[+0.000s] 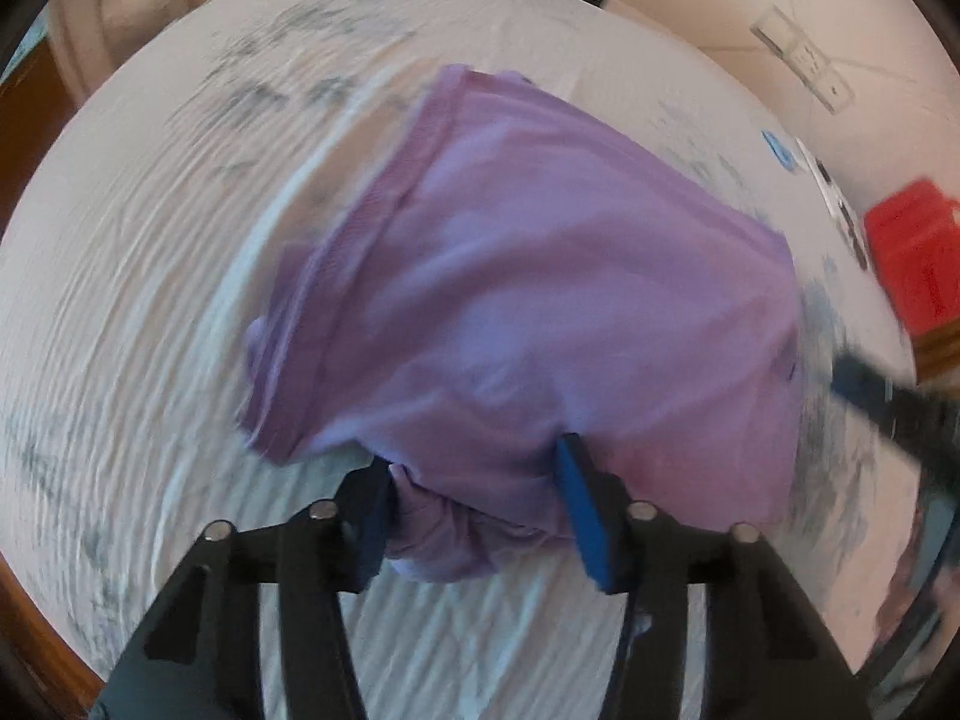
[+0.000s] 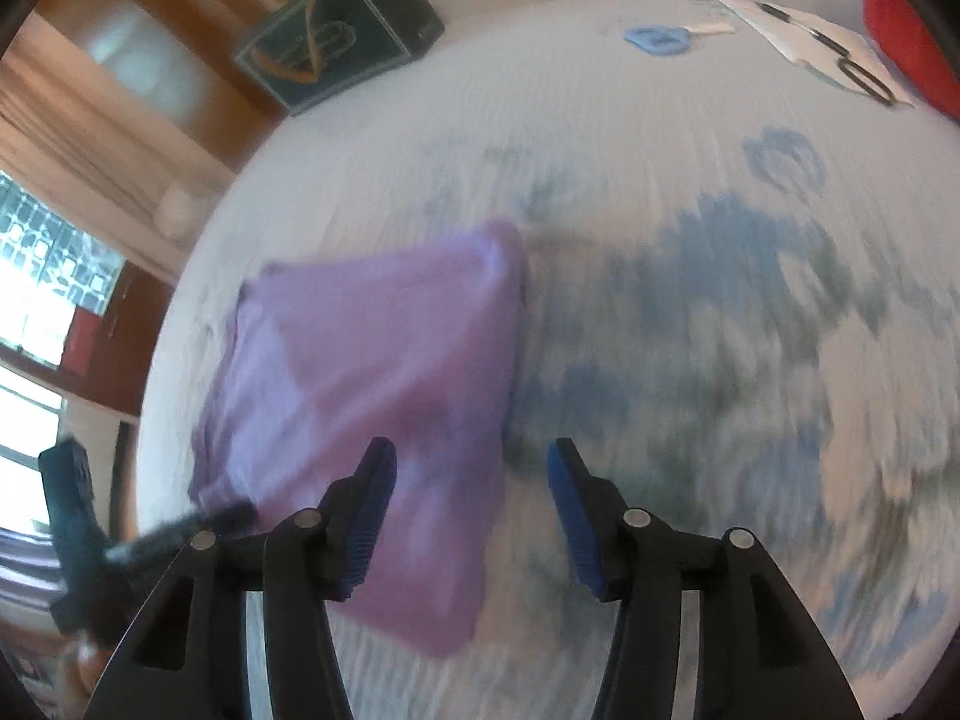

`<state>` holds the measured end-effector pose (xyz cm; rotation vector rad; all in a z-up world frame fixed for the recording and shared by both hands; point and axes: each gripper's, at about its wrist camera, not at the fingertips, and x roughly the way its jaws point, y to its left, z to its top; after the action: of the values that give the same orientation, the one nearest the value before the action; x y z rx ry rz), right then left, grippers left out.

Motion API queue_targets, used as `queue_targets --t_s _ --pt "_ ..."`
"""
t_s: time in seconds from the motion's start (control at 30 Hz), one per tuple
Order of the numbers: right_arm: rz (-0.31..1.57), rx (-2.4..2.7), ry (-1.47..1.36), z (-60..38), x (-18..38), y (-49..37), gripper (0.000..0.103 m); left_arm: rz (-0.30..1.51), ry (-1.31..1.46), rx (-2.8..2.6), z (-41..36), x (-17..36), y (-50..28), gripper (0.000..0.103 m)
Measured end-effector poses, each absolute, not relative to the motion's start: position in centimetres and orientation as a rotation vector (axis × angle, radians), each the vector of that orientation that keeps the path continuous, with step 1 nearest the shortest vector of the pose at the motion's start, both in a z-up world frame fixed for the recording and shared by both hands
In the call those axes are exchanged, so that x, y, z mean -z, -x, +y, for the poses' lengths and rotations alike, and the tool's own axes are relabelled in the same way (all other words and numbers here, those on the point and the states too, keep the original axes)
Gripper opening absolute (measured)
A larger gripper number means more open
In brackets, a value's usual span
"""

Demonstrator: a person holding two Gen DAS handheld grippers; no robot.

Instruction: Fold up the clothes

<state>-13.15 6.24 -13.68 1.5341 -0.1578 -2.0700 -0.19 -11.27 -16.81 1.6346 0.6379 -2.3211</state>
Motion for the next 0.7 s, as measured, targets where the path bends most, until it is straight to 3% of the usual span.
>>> queue_targets --t_s 0.2,0.4,0.47,0.53,0.7 --pt "-0.141 2.083 -1.551 4.0 14.8 17.9 0.053 0.62 -1.661 2.338 -11.0 16.8 0.4 0.04" --pt "-0.005 2.092 -1.579 0.9 16.5 19.9 0.052 0.542 -1.706 2.354 -10.5 17.0 1.3 0.04" --pt "0.044 2.076 -1.563 -0.2 16.7 19.4 0.042 0.541 -1.722 2.345 -10.6 17.0 1.4 0.027" --pt "0.141 2.083 -1.544 -1.2 16.7 18.7 0.035 0.482 -1.728 2.356 -10.2 16.9 1.6 0.022" --pt "0.242 2.099 -1.532 -1.6 17.0 18.4 0.029 0.285 -1.734 2.392 -8.3 16.8 2.1 0.018"
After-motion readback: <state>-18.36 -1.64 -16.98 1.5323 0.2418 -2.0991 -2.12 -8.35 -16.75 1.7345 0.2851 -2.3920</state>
